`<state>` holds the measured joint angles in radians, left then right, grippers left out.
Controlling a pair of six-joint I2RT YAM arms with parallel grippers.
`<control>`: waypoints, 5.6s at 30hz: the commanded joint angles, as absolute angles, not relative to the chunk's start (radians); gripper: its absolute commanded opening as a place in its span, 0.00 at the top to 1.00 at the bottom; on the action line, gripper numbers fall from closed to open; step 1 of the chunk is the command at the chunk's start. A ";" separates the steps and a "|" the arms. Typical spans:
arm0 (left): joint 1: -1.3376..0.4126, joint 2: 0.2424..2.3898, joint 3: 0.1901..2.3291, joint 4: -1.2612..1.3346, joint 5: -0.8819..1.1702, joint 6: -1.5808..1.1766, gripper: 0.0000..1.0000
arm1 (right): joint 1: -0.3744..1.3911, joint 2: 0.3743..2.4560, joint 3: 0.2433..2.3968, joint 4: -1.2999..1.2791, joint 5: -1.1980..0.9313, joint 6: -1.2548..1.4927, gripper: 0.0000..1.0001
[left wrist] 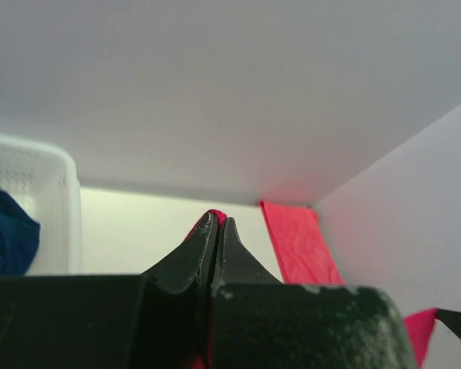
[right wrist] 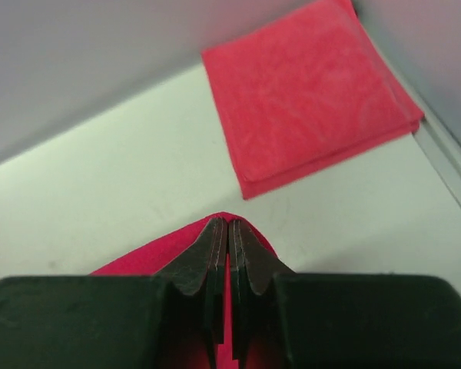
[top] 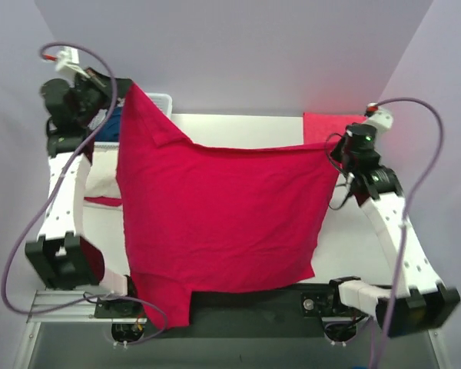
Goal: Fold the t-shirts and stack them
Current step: Flatten out the tshirt, then fold the flattened tshirt in 1/3 of the way
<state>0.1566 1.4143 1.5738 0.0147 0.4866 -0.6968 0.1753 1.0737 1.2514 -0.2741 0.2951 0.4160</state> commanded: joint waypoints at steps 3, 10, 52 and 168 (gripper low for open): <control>0.012 1.661 1.558 0.161 0.499 -0.591 1.00 | 0.115 1.351 1.167 -0.060 0.347 0.526 1.00; -0.094 2.116 1.851 0.126 0.428 -0.577 1.00 | 0.055 1.757 1.415 -0.020 0.295 0.561 1.00; -0.037 2.022 1.692 0.311 0.440 -0.704 1.00 | -0.169 2.008 1.638 -0.051 0.100 0.732 1.00; -0.026 2.191 1.491 0.387 0.523 -0.753 1.00 | 0.632 2.589 2.282 -0.221 -0.143 0.457 0.61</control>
